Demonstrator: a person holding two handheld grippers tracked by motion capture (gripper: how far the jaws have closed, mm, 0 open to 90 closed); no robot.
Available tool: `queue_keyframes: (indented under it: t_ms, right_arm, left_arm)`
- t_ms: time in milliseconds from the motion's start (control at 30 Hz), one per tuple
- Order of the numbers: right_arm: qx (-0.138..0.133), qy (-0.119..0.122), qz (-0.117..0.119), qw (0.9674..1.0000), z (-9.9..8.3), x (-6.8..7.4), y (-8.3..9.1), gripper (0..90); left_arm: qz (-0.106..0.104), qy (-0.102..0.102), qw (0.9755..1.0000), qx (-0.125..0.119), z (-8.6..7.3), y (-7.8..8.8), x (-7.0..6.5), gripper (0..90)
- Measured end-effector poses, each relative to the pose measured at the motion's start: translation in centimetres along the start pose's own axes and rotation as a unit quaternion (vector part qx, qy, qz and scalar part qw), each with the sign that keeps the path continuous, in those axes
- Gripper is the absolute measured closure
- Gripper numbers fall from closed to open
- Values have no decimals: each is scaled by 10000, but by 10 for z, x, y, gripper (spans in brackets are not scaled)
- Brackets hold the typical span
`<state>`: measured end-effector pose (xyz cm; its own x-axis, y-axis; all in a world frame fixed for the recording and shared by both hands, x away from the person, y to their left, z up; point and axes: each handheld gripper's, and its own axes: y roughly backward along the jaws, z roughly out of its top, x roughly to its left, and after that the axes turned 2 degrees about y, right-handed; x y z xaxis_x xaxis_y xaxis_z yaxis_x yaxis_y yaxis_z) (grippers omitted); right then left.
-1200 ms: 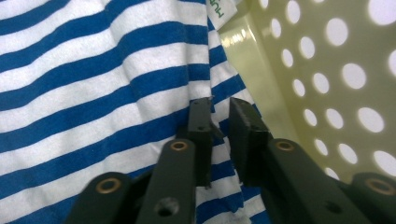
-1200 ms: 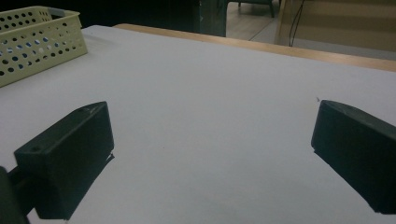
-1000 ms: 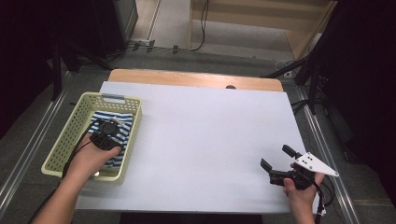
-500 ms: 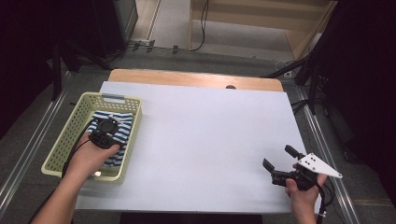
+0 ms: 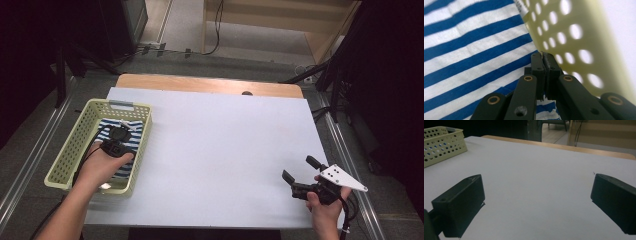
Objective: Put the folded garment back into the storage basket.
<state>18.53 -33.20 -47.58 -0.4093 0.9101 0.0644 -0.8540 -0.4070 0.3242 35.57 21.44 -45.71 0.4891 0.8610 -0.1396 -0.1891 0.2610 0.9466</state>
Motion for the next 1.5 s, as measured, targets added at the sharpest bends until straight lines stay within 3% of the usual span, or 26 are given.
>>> queue_keyframes:
  t_ms: [67,200,300,400,567,667,767,833,933,1033,1133,1267,1300,1367,1500]
  right_arm:
    - [12,-12,-4,10000,0,0,0,0]
    - [14,-21,-11,10000,-2,-1,0,0]
    - [15,-32,-17,10000,-2,-1,0,0]
    - [10,-24,-8,10000,-1,0,-1,0]
    - [-10,16,-23,10000,0,1,0,0]
    - [-27,2,-37,10000,0,-1,1,0]
    - [-19,-9,-53,10000,0,-3,1,0]
    - [-22,-16,-62,10000,0,-3,1,0]
    - [-47,-12,-73,10000,1,-3,3,0]
    - [-64,-13,-85,9999,2,-4,4,0]
    - [-60,-13,-97,9999,2,-4,5,0]
    - [-79,-3,-99,9999,2,-5,5,0]
    - [-85,10,-98,9999,2,-5,5,0]
    - [-81,2,-98,9999,2,-5,5,0]
    - [-70,-9,-108,9999,2,-4,4,0]
  left_arm:
    - [52,28,10000,-51,-1,-2,0,822]
    - [192,-36,9993,-322,-5,12,0,676]
    - [220,-66,9986,-475,-8,24,5,675]
    - [243,32,9974,-682,-12,33,14,700]
    - [246,220,9921,-1208,-20,47,26,716]
    - [221,267,9848,-1702,-25,58,27,599]
    - [192,307,9760,-2149,-29,69,27,467]
    - [181,349,9686,-2454,-32,76,26,398]
    - [-4,381,9585,-2827,-36,84,29,350]
    - [-73,357,9534,-2996,-40,88,32,259]
    - [-156,328,9524,-3026,-44,88,36,127]
    - [26,527,9564,-2873,-49,90,46,127]
    - [-24,564,9580,-2813,-51,90,49,128]
    - [40,761,9645,-2529,-53,90,55,166]
    - [261,923,9732,-2090,-57,87,61,362]
